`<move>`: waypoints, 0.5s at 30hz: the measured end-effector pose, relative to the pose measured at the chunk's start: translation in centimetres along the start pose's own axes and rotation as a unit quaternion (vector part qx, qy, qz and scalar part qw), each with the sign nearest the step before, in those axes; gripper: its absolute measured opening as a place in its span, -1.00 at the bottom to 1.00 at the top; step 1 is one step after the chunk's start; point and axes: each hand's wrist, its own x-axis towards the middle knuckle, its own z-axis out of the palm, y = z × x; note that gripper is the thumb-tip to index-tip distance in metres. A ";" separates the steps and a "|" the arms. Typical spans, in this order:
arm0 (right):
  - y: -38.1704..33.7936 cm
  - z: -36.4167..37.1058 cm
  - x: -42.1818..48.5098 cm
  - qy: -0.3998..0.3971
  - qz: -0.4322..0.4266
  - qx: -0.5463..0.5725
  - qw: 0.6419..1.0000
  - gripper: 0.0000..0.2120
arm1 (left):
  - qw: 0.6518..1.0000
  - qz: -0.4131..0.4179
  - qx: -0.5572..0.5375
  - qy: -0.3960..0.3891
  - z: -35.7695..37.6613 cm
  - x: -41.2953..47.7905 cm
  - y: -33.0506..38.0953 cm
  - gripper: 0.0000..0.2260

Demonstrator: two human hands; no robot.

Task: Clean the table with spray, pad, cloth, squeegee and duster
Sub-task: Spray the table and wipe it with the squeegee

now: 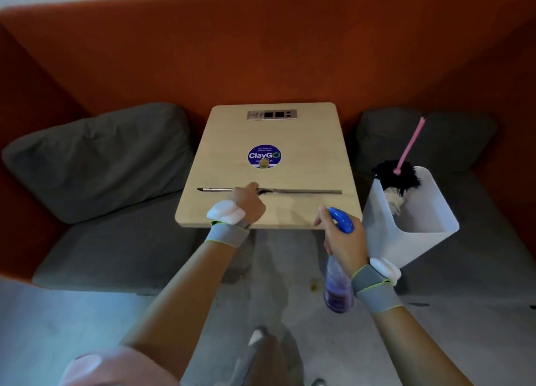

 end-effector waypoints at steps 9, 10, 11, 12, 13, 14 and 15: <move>3.0 0.6 11.0 0.060 0.022 -0.031 0.997 -0.61 | 0.999 0.029 -0.040 0.012 -1.2 20.6 8.9 -0.69; 3.0 1.0 12.2 0.064 0.023 -0.038 0.997 -0.61 | 0.999 0.019 -0.026 0.000 -1.5 22.4 9.8 -0.67; 2.8 1.4 12.1 0.064 0.028 -0.040 0.997 -0.60 | 1.000 0.001 -0.020 -0.013 -1.7 23.2 9.9 -0.65; 2.9 1.8 13.2 0.075 0.031 -0.037 0.996 -0.59 | 0.999 -0.013 -0.011 -0.027 -1.9 25.0 10.6 -0.64; 2.7 2.2 14.4 0.079 0.041 -0.033 0.995 -0.59 | 0.999 -0.031 -0.002 -0.040 -2.0 26.8 11.2 -0.63; 2.4 2.8 16.1 0.083 0.051 -0.030 0.995 -0.59 | 0.997 -0.045 0.021 -0.058 -1.9 29.0 12.0 -0.65; 1.9 3.3 17.4 0.081 0.065 -0.019 0.994 -0.59 | 0.996 -0.036 0.043 -0.075 -1.6 30.7 12.6 -0.68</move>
